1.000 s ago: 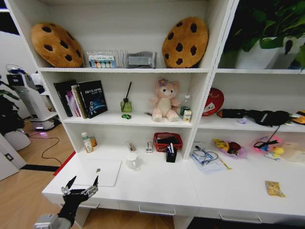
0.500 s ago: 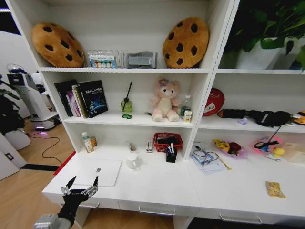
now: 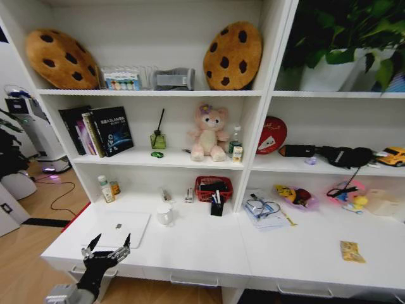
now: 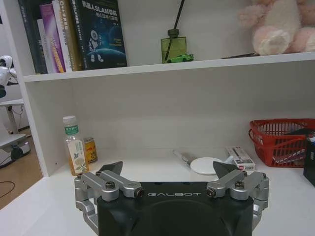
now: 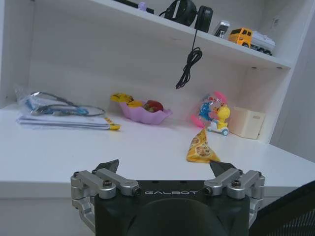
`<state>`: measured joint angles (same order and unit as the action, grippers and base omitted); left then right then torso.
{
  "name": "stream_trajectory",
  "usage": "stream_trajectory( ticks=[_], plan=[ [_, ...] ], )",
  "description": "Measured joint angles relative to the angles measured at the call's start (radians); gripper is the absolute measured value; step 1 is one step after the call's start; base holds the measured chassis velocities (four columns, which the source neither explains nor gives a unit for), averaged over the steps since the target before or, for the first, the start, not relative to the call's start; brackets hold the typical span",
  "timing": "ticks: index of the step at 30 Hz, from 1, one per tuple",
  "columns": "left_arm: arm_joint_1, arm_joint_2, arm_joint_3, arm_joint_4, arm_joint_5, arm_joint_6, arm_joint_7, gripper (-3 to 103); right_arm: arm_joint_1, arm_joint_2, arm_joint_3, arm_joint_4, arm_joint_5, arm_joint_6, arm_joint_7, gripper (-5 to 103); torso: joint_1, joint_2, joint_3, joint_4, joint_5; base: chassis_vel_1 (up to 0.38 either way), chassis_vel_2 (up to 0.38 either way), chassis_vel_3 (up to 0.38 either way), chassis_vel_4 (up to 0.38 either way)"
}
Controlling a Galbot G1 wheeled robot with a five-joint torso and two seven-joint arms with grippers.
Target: Organize the objects on the table.
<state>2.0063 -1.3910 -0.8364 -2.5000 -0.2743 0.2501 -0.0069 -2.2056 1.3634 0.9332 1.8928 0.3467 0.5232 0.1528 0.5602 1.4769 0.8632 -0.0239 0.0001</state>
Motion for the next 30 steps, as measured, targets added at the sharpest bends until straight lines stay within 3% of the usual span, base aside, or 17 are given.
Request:
stream_trajectory(
  ticks=[8,12,13,14,16,17,20,21,23,26,28,30],
  plan=[
    [0.0,0.0,0.0,0.0,0.0,0.0,0.0,100,0.002,0.013,0.011,0.107,0.011,-0.004,-0.002,100,0.0,0.0,0.0,0.0002,0.0,-0.18,-0.192,0.178,0.178],
    [0.0,0.0,0.0,0.0,0.0,0.0,0.0,100,0.023,0.007,0.072,0.171,0.08,-0.049,0.002,100,0.0,0.0,0.0,-0.0003,-0.0001,-0.006,-0.018,0.02,-0.001],
    [0.0,0.0,0.0,0.0,0.0,0.0,0.0,100,0.046,-0.004,0.12,0.194,0.126,-0.1,0.008,100,0.0,0.0,0.0,-0.0002,-0.0009,0.036,0.066,-0.028,-0.047],
    [0.0,0.0,0.0,0.0,0.0,0.0,0.0,100,0.046,-0.004,0.12,0.194,0.126,-0.1,0.008,100,0.0,0.0,0.0,-0.0002,-0.0009,0.036,0.066,-0.028,-0.047],
    [0.0,0.0,0.0,0.0,0.0,0.0,0.0,100,0.118,-0.043,0.218,0.188,0.202,-0.209,0.018,100,0.0,0.0,0.0,0.0002,-0.0006,0.059,0.091,-0.061,-0.054],
    [0.0,0.0,0.0,0.0,0.0,0.0,0.0,100,0.118,-0.043,0.218,0.188,0.202,-0.209,0.018,100,0.0,0.0,0.0,0.0002,-0.0006,0.083,0.091,-0.051,-0.062],
    [0.0,0.0,0.0,0.0,0.0,0.0,0.0,100,0.248,-0.115,0.297,0.088,0.228,-0.367,0.017,100,0.0,0.0,0.0,-0.0002,0.0003,0.012,0.015,-0.017,-0.012],
    [0.0,0.0,0.0,0.0,0.0,0.0,0.0,100,0.248,-0.115,0.297,0.088,0.228,-0.367,0.017,100,0.0,0.0,0.0,-0.0002,0.0003,0.0,0.0,0.0,0.0],
    [0.0,0.0,0.0,0.0,0.0,0.0,0.0,100,0.333,-0.186,0.287,0.023,0.243,-0.465,0.016,100,0.0,0.0,0.0,0.0,-0.0001,0.0,0.0,0.0,0.0],
    [0.0,0.0,0.0,0.0,0.0,0.0,0.0,100,0.361,-0.221,0.261,0.003,0.246,-0.495,0.016,100,0.0,0.0,0.0,0.0,0.0005,0.0,0.0,0.0,0.0],
    [0.0,0.0,0.0,0.0,0.0,0.0,0.0,100,0.41,-0.283,0.205,-0.029,0.257,-0.575,0.015,100,0.0,0.0,0.0,0.0003,0.0004,0.0,0.0,0.0,0.0],
    [0.0,0.0,0.0,0.0,0.0,0.0,0.0,100,0.421,-0.298,0.189,-0.039,0.264,-0.596,0.015,100,0.0,0.0,0.0,0.0004,0.0001,0.0,0.0,0.0,0.0]
  ],
)
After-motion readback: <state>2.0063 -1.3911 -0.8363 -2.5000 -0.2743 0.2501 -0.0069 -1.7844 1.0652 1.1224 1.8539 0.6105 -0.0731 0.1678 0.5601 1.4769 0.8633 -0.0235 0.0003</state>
